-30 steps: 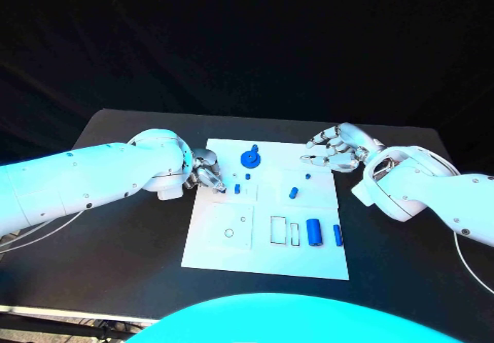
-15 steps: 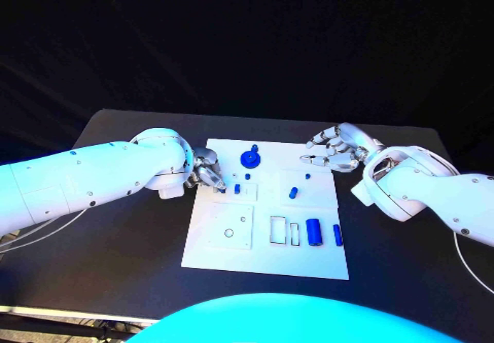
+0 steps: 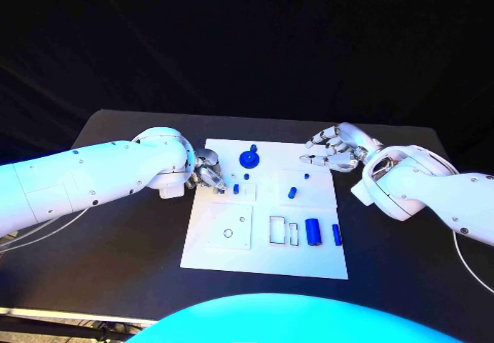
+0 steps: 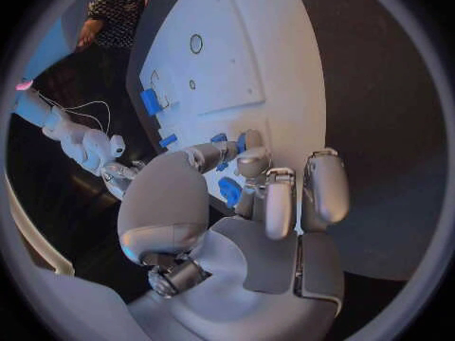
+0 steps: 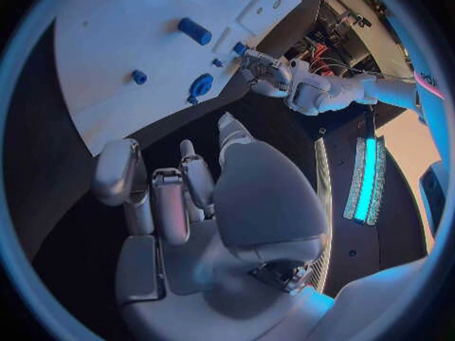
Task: Assemble the parts on the task board
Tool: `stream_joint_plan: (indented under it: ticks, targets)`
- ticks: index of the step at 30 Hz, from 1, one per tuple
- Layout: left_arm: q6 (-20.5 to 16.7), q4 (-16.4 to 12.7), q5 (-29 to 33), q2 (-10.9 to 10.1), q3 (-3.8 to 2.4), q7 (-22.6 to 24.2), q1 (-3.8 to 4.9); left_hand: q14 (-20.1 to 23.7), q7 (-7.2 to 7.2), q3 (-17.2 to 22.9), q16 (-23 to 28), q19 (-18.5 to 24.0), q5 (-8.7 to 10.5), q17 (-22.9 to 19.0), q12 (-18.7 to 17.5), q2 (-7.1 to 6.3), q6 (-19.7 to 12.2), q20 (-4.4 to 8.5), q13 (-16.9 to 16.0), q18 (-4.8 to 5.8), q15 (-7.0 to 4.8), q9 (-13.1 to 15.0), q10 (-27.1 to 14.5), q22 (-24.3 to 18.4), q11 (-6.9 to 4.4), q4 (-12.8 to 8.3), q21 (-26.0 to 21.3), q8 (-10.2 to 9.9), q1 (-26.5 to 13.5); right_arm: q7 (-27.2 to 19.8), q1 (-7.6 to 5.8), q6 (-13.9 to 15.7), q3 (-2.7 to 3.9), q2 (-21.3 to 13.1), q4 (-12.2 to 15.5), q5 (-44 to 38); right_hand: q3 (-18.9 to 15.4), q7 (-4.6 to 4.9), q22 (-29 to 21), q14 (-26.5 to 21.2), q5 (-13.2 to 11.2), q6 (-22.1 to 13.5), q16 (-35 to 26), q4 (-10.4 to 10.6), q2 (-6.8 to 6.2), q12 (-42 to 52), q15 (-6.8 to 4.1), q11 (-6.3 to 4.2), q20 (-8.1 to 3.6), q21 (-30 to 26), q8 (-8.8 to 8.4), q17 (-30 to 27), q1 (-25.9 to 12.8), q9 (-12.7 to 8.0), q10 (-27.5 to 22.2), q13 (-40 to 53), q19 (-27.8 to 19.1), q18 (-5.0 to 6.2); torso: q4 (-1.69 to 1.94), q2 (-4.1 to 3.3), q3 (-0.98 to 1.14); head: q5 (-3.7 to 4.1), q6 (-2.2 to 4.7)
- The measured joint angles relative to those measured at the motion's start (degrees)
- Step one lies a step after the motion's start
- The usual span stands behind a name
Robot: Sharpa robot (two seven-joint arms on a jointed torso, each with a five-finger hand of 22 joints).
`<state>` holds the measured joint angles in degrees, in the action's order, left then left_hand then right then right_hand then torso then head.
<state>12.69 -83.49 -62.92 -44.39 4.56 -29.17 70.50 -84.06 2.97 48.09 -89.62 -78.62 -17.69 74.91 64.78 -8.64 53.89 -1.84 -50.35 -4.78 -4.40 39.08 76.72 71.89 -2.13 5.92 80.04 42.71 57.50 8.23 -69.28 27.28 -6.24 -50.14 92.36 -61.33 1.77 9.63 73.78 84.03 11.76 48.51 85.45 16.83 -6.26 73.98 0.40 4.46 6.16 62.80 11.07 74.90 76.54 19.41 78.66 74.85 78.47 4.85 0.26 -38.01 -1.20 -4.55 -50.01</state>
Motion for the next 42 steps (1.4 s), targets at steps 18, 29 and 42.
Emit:
stream_joint_plan:
  ticks: [18, 29, 42]
  targets:
    - [0.19, 0.37, -0.1, 0.22, 0.17, -0.18, -0.17, 0.0, -2.04, -8.18, 0.0, 0.0, 1.46, 0.0, 0.0, -0.99, 2.64, 0.0, -0.68, 0.0, 0.0, -0.76, 0.19, -0.02, -0.22, 3.99, 0.0, -0.23, -4.31, 0.0, 0.0, 0.0, 0.0, 0.03, -0.01, 0.0, 0.0, 0.0, 0.0, 0.0, 0.0, 0.0, 0.0, 0.0, 0.0, 0.0, 0.0, 0.0, 0.0, 0.0, 0.0, 0.05, 0.0, 0.0, 0.0, 0.0, 0.0, 0.0, 0.03, 0.04, -0.03, 0.05, 0.0]
    - [0.29, 0.39, -0.47, 0.02, 0.12, -0.21, -0.32, 0.0, -1.85, -19.03, 0.0, -0.21, 1.53, 0.0, -0.26, -2.21, 2.44, 0.21, -0.84, 0.0, 0.0, -1.24, 0.19, -0.18, -0.22, 10.42, -0.22, -0.6, -3.25, 0.0, 0.03, 0.0, 0.0, 0.03, -0.02, 0.0, 0.16, 0.0, 0.0, 0.0, 0.0, 0.0, -0.29, -0.16, 0.24, 0.0, 0.0, 0.0, 0.0, -0.39, 0.23, 0.04, -0.24, -0.12, 0.0, -0.05, 0.0, -0.01, 0.0, 0.05, -0.03, 0.15, 0.0]
    - [0.0, -0.61, -0.91, -1.23, -0.83, -0.32, -0.45, 0.0, -1.85, -19.75, 0.0, -0.21, 1.73, 0.0, -0.61, -2.21, 2.43, 0.21, -0.5, 0.0, 0.0, -1.29, 0.18, -0.46, -0.21, 10.82, -0.28, -1.05, -3.25, -0.02, 0.16, 0.0, -0.01, -0.03, -0.01, 0.0, 0.16, 0.0, 0.0, 0.0, 0.0, 0.0, -0.29, -0.16, 0.24, 0.0, 0.0, 0.0, 0.0, -0.39, 0.23, 0.03, -0.24, -0.12, 0.0, -0.05, 0.0, -0.01, -0.04, 0.0, -0.04, 0.28, 0.0]
